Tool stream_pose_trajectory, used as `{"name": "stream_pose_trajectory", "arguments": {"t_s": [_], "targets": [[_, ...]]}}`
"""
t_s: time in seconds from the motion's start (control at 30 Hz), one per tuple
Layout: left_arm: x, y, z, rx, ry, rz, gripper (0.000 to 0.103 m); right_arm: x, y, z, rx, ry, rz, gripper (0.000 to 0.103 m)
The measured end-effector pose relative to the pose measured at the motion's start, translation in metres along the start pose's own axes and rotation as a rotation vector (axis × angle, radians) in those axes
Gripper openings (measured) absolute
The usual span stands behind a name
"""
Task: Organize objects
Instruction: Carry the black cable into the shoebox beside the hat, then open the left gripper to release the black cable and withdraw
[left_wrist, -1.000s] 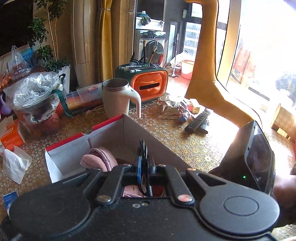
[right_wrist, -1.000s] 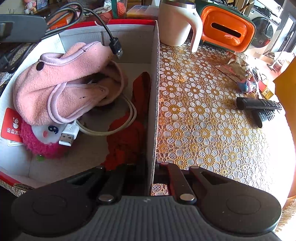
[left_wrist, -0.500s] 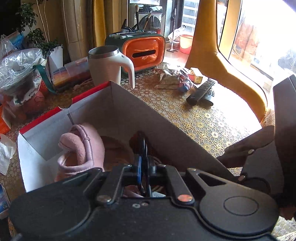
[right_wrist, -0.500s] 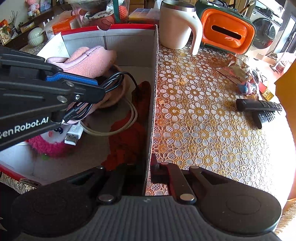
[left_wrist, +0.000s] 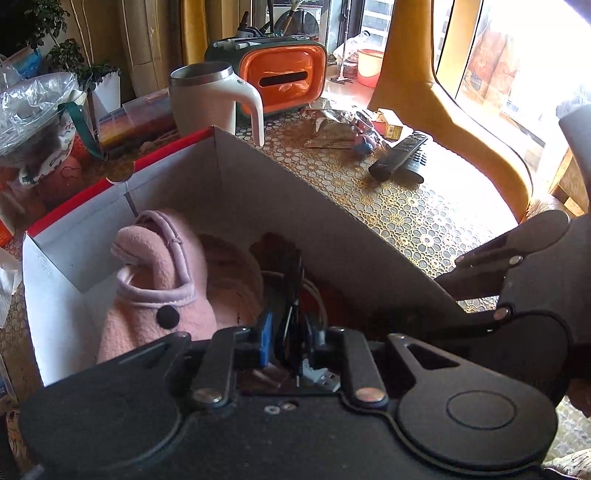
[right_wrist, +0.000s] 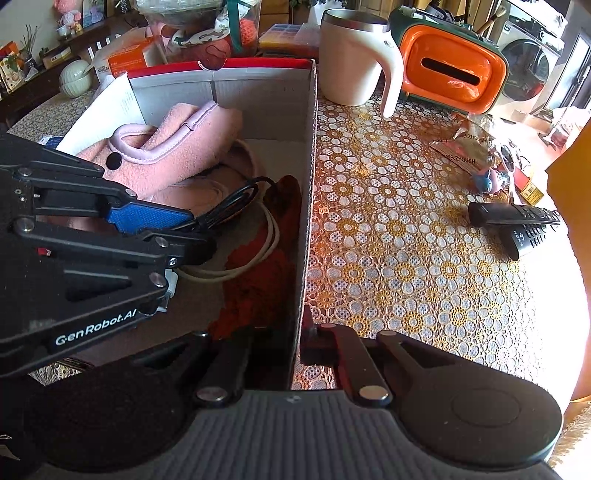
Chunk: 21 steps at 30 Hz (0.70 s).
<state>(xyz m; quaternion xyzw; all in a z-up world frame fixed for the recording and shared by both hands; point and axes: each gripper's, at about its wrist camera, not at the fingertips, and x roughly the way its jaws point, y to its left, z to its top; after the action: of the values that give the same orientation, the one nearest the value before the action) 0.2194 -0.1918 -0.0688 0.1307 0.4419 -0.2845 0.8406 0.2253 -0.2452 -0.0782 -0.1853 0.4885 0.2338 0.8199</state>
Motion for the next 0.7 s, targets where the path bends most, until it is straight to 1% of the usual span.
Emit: {"name": "stream_pose_trajectory", "arguments": {"t_s": [0.03, 0.1, 0.17, 0.37, 0.43, 0.5, 0.7], "targets": [[-0.001, 0.000, -0.001, 0.001, -0.003, -0.002, 0.021, 0.000, 0.000, 0.000, 0.001, 0.003, 0.000, 0.004], [-0.005, -0.001, -0.003, 0.005, -0.013, -0.007, 0.031, -0.001, 0.001, 0.000, -0.003, 0.005, -0.005, 0.004], [-0.009, -0.002, -0.004, 0.007, -0.026, -0.007, 0.036, -0.002, 0.002, 0.000, -0.005, 0.006, -0.010, 0.004], [-0.023, -0.001, -0.011, -0.001, -0.052, -0.015, 0.040, -0.003, 0.005, 0.000, -0.008, 0.012, -0.025, 0.004], [-0.029, 0.001, -0.014, -0.010, -0.062, -0.016, 0.045, -0.003, 0.005, 0.000, -0.009, 0.014, -0.030, 0.004], [-0.036, 0.004, -0.017, -0.018, -0.072, -0.013, 0.052, -0.003, 0.006, 0.000, -0.009, 0.016, -0.033, 0.004], [-0.061, 0.015, -0.029, -0.033, -0.104, -0.026, 0.056, -0.006, 0.013, -0.001, -0.016, 0.004, -0.048, 0.004]]}}
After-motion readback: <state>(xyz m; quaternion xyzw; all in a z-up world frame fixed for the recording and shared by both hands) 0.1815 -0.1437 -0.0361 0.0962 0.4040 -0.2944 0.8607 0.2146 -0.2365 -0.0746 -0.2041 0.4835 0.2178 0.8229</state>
